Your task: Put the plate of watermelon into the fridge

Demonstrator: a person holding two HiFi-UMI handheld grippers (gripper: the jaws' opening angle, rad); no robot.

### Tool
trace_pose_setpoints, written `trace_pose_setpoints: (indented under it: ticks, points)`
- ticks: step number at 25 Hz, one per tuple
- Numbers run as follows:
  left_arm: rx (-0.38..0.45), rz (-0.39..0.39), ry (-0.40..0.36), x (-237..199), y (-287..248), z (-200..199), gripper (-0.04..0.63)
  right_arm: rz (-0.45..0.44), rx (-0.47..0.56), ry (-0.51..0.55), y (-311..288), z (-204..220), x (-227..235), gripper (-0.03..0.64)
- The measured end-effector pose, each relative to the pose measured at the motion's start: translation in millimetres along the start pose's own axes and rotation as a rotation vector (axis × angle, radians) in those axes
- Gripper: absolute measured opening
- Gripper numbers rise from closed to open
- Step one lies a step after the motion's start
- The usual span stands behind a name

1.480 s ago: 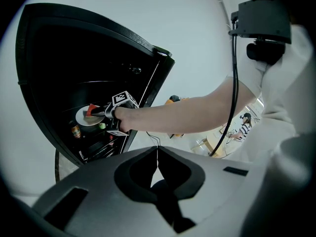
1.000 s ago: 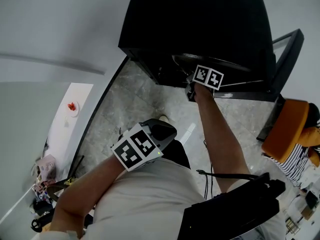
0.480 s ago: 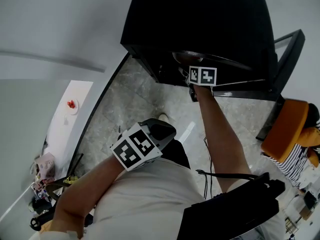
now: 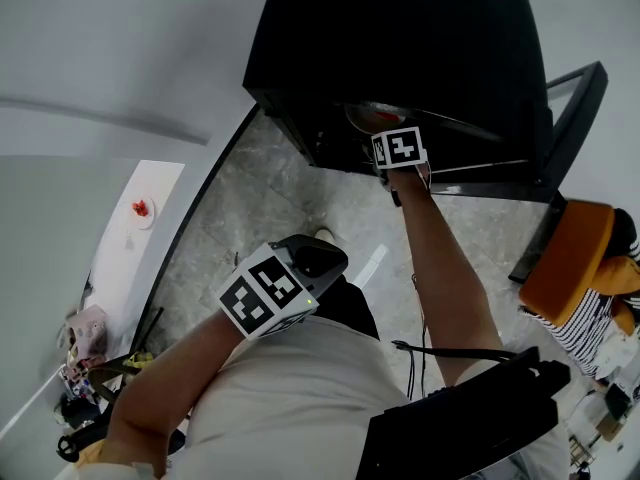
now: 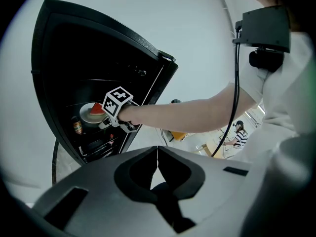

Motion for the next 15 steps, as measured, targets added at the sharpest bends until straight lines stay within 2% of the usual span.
trace_pose_setpoints:
  ticks: [8,15]
  points:
    - [0.015,-0.004,0.002,1.6,4.5,2.1,0.014,0.017,0.011,-0.006,12.4,1.0,3.3,0.353]
    - [0.037,0.000,-0.015,14.4,17.7,11.4,0.012,0.023,0.028,0.010,33.6,10.3,-14.8,0.353]
Point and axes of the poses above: the fingertips, and each gripper's own axes: y backward along the fingers, x to its right, z out of its underside, the point moved 2 cm from there along y, backward along the fingers, and after that the axes turned 7 degrees about -z, right-handed, at the moved point
